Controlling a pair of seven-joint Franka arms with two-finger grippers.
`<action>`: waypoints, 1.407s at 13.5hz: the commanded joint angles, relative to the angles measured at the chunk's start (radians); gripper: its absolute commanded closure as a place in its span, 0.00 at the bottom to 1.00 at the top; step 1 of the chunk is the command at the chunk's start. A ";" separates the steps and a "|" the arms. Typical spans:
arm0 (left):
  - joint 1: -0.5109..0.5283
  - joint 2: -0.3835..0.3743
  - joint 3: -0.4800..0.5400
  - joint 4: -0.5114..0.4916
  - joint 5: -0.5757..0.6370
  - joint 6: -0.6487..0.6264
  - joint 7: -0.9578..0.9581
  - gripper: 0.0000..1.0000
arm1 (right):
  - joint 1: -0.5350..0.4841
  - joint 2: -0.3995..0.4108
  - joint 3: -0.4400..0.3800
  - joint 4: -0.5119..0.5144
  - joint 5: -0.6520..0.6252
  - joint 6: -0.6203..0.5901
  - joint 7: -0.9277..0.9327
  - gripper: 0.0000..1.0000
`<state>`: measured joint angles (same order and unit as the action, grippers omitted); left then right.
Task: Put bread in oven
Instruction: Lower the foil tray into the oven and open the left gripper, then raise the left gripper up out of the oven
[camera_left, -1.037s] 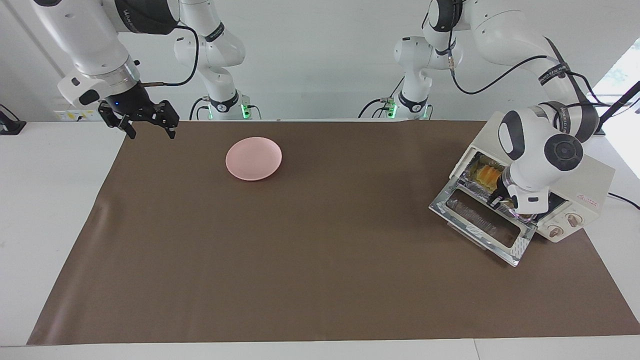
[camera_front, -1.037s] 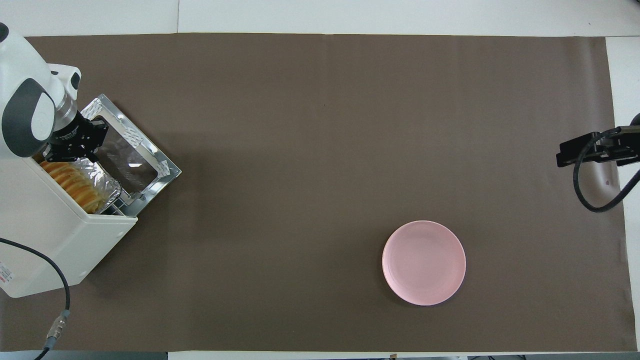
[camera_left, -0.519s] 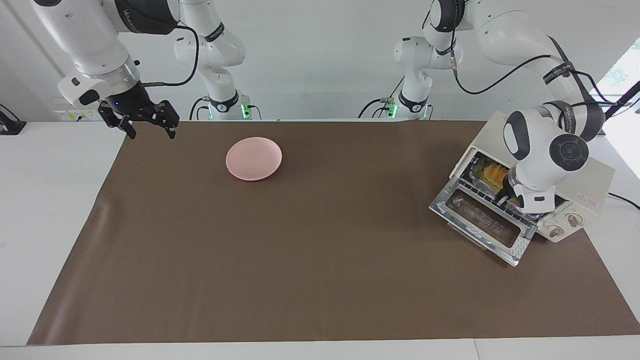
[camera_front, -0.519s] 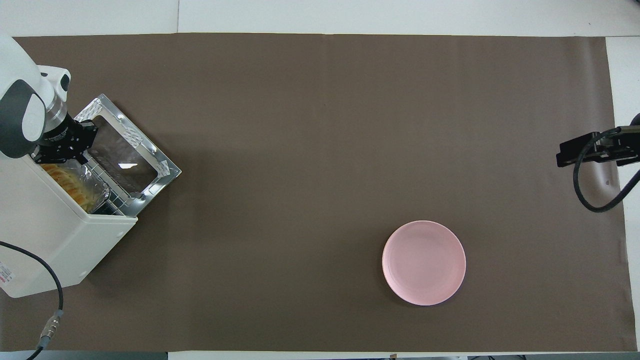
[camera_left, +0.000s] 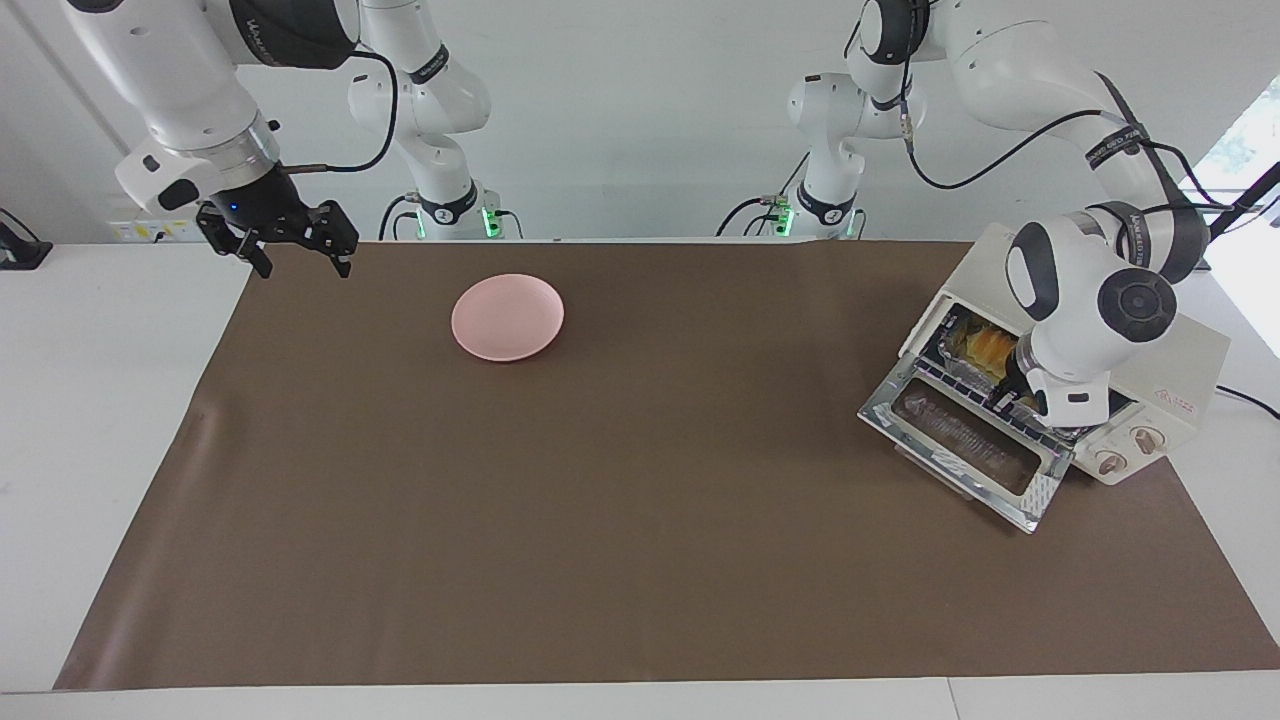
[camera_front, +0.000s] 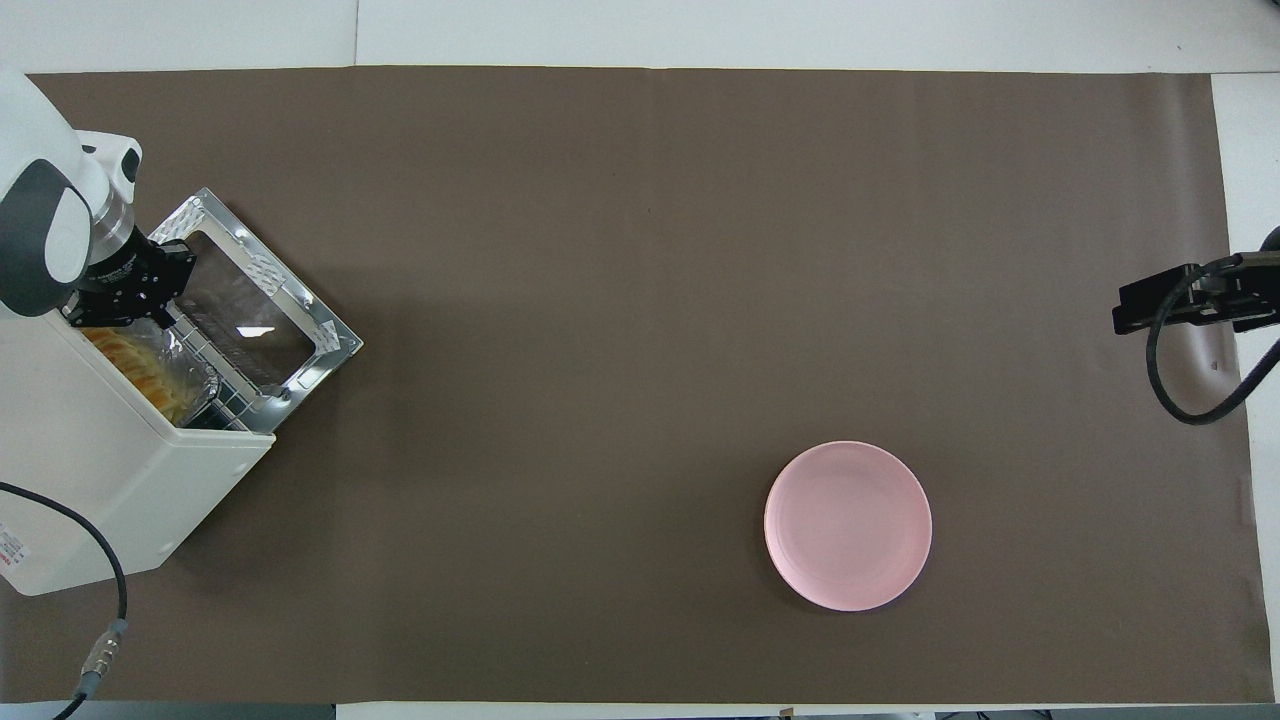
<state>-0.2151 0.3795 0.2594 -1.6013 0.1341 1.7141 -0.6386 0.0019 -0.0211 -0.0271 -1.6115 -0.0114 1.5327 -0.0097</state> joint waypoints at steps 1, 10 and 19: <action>0.002 -0.007 0.000 0.007 0.024 0.022 0.057 0.00 | -0.019 -0.005 0.013 -0.004 -0.008 -0.009 -0.024 0.00; -0.021 -0.010 -0.020 0.112 0.010 0.075 0.336 0.00 | -0.017 -0.005 0.013 -0.004 -0.008 -0.009 -0.024 0.00; -0.047 -0.126 -0.060 0.178 -0.065 -0.157 0.436 0.00 | -0.019 -0.005 0.013 -0.004 -0.008 -0.009 -0.024 0.00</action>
<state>-0.2606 0.3451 0.2046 -1.3640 0.0824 1.6000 -0.2435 0.0019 -0.0211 -0.0271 -1.6115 -0.0114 1.5327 -0.0097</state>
